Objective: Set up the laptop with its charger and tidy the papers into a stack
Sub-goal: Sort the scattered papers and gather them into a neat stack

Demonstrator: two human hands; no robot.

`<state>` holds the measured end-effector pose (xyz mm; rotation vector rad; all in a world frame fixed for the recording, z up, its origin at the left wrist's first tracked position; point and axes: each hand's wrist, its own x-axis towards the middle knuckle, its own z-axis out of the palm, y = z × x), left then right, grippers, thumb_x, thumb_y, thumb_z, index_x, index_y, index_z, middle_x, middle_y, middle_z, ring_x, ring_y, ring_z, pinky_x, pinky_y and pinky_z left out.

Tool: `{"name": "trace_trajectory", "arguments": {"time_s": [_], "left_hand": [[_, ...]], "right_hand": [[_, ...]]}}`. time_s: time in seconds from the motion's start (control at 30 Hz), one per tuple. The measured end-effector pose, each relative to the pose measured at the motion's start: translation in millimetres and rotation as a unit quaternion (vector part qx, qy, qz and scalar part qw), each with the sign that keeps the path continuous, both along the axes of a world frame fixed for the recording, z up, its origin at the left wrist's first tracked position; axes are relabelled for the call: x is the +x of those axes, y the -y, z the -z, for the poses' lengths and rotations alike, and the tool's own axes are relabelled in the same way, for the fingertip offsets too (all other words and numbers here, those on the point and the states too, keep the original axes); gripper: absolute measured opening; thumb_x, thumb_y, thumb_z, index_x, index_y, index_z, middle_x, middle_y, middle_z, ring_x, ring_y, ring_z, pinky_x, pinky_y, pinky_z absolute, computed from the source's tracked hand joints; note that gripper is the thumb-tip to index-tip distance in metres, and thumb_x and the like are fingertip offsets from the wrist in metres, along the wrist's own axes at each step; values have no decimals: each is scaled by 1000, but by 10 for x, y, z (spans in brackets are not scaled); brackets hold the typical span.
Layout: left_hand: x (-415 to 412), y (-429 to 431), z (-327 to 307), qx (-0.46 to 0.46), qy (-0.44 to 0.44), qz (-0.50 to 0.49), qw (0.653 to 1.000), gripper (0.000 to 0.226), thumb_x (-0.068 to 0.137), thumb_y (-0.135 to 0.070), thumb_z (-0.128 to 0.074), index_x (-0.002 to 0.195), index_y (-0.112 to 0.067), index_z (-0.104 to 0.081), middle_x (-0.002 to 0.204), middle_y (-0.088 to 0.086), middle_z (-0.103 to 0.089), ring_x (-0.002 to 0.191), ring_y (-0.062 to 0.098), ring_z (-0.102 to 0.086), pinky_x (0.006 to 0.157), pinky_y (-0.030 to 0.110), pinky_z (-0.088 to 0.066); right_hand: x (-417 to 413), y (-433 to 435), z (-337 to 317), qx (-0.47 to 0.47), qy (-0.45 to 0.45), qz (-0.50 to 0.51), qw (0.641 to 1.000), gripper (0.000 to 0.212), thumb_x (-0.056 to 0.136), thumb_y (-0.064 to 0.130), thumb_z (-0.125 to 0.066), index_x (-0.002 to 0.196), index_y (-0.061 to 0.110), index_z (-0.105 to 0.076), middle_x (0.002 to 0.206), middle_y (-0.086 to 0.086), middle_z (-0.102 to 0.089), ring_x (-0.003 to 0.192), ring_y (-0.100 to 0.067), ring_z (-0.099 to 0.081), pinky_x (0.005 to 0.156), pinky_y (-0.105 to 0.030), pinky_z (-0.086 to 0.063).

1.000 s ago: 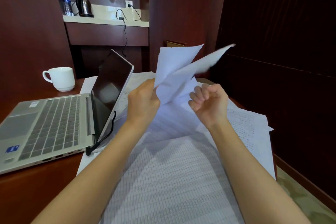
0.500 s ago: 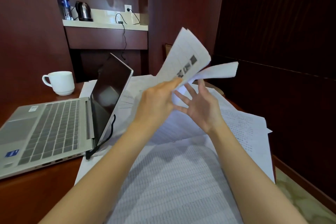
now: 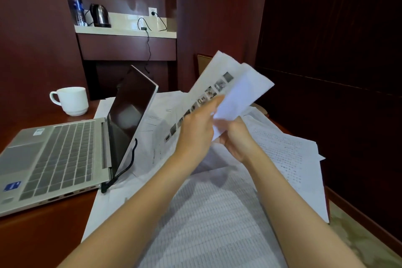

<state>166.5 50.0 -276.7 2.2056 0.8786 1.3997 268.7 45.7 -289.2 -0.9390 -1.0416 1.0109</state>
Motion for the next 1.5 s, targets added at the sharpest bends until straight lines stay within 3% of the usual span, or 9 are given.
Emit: {"name": "trace_trajectory", "arguments": {"time_s": [0.17, 0.3, 0.43, 0.57, 0.7, 0.87, 1.13, 1.4, 1.5], "left_hand": [[60, -73, 42, -93, 10, 143, 985, 45, 99, -26, -40, 143, -30, -33, 149, -9, -33, 138, 4, -24, 116, 20, -19], [29, -172, 55, -239, 52, 243, 939, 74, 81, -72, -34, 146, -39, -24, 154, -13, -21, 143, 8, -15, 118, 42, -13], [-45, -186, -4, -222, 136, 184, 948, 50, 99, -35, -36, 147, -26, -23, 146, -15, -29, 135, 2, -27, 104, 10, -27], [-106, -379, 15, -261, 98, -4, 960, 57, 95, -28, -45, 147, -22, -20, 152, -2, -24, 137, 18, -28, 107, 30, -28], [-241, -497, 135, -479, 54, -62, 874, 76, 78, -58, -56, 138, -16, -35, 124, 4, -55, 111, 26, -54, 89, 34, -43], [-387, -507, 107, -610, 204, 149, 751, 26, 89, -35, -57, 86, -10, -64, 59, 5, -67, 48, 17, -65, 46, 24, -55], [-394, -555, 160, -224, 152, -78, 959, 41, 88, -11, -61, 128, -17, -50, 114, -9, -56, 105, 10, -51, 89, 25, -38], [-478, -560, 143, -184, 154, -40, 970, 38, 92, -8, -55, 129, -12, -51, 116, -7, -55, 108, 8, -49, 91, 23, -37], [-500, -655, 195, -248, 150, -67, 955, 49, 91, -8, -57, 138, -12, -41, 133, -3, -49, 119, 13, -46, 98, 26, -35]], "right_hand": [[-8, 133, -40, 53, -96, -190, 976, 45, 61, -9, -42, 98, 11, -58, 87, -5, -64, 93, -18, -60, 81, -34, -46], [-81, 72, 2, 38, -113, -161, 980, 37, 83, 10, -56, 117, 23, -59, 114, 1, -66, 102, -10, -65, 81, -39, -53], [0, -68, 76, -6, -105, 29, 994, 29, 93, 2, -51, 120, 11, -56, 122, -12, -63, 107, -25, -63, 92, -45, -51], [231, 10, 47, 42, -208, 58, 976, 36, 93, 2, -50, 129, 7, -49, 119, -9, -63, 103, -21, -64, 85, -36, -54], [353, 41, 32, 84, -321, 31, 943, 30, 92, 1, -49, 120, 12, -55, 108, -7, -70, 93, -18, -69, 87, -41, -53], [399, 71, 31, 87, -321, 7, 943, 22, 94, 3, -44, 107, 12, -60, 98, -7, -73, 91, -18, -70, 90, -44, -50], [649, -135, 337, -117, -258, 217, 934, 43, 87, -6, -55, 129, -5, -47, 129, -21, -55, 101, -32, -60, 82, -43, -53], [903, 20, 298, -117, -238, 335, 904, 34, 79, 9, -70, 112, 15, -62, 104, -7, -65, 91, -26, -63, 63, -39, -57], [956, 93, 284, -142, -135, 331, 923, 42, 73, 6, -74, 114, 12, -65, 111, -8, -66, 101, -26, -63, 79, -41, -55]]}}
